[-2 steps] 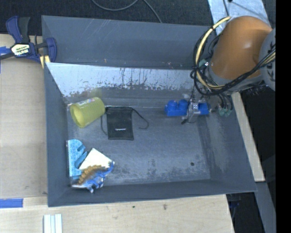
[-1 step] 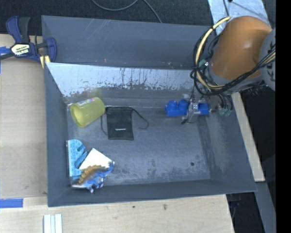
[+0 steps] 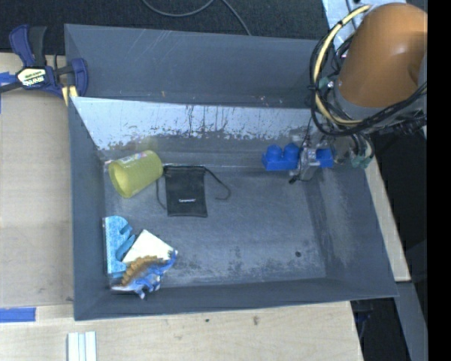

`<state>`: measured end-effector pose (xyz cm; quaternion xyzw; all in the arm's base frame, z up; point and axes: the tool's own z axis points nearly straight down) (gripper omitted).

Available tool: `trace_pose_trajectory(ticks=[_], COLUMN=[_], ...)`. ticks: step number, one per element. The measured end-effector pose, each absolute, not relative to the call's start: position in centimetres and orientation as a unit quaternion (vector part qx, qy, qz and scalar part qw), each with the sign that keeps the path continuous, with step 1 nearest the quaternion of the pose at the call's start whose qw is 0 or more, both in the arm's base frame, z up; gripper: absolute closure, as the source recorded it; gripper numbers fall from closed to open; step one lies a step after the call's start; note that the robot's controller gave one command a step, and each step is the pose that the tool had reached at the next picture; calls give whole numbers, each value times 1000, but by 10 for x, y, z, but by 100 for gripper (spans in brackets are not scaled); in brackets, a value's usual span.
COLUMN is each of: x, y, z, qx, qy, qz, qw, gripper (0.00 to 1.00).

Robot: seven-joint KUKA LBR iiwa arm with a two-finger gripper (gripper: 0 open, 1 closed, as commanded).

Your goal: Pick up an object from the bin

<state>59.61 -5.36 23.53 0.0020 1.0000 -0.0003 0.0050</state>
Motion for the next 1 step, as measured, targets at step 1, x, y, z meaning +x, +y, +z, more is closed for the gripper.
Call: trace_pose_trajectory(ticks=[1], x=[594], y=[-48], z=[297], qx=[-8], qy=[1000], qz=[-1], qw=[8], gripper=[100])
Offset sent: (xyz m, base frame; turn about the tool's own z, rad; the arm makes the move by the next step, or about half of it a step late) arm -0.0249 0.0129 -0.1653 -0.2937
